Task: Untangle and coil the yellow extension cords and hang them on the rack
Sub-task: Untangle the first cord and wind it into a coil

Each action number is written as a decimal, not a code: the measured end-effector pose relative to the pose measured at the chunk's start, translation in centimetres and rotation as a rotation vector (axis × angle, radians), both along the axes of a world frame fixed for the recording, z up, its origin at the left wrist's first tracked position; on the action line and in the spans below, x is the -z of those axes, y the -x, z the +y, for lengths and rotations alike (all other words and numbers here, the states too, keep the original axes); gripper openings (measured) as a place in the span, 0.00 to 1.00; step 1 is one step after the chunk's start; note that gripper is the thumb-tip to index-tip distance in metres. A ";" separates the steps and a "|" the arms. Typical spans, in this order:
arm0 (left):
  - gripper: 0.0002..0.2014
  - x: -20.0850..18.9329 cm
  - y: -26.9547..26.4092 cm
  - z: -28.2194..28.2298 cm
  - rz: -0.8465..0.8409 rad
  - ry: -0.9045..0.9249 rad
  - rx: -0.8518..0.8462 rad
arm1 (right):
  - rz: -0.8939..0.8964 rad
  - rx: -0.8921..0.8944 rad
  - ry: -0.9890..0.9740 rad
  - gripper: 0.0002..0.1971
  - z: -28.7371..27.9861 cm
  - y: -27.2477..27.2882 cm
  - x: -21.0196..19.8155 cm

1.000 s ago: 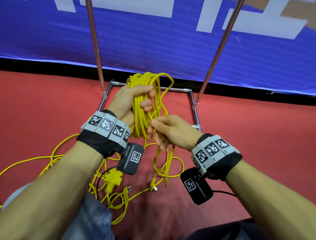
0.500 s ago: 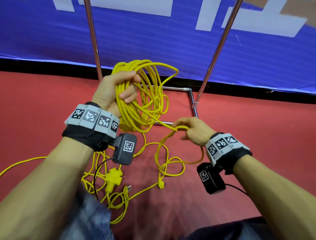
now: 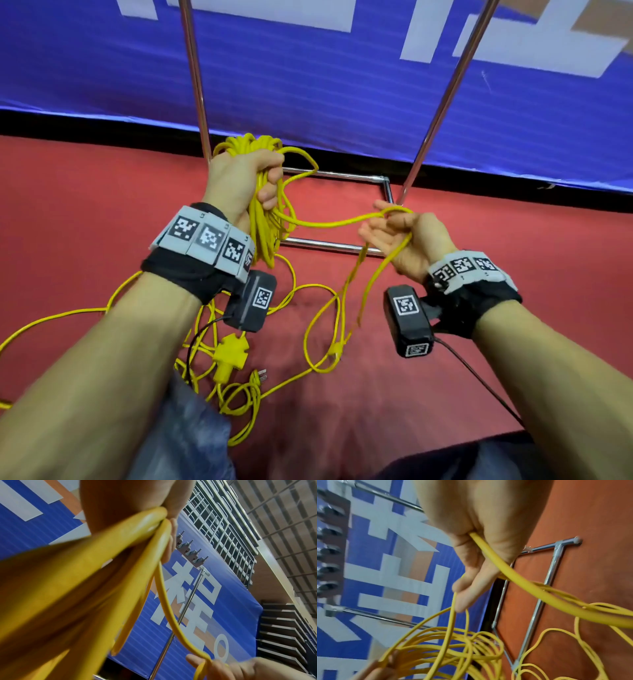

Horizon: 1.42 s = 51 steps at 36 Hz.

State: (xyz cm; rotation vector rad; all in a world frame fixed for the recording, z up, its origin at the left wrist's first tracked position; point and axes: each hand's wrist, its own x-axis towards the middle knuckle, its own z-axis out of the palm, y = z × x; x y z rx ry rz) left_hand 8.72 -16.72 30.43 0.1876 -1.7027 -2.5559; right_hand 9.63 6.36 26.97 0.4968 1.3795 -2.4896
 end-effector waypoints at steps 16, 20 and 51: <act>0.13 -1.8 -0.8 -0.4 0.043 0.084 -0.197 | 0.119 0.514 -0.549 0.14 4.5 3.5 -0.6; 0.15 -1.3 -0.4 -1.0 0.039 0.124 -0.227 | -0.061 0.283 -0.966 0.13 6.3 4.2 2.3; 0.12 -1.6 -0.4 -1.3 0.140 -0.168 0.031 | 0.246 -0.525 -0.791 0.26 -2.0 -0.4 3.9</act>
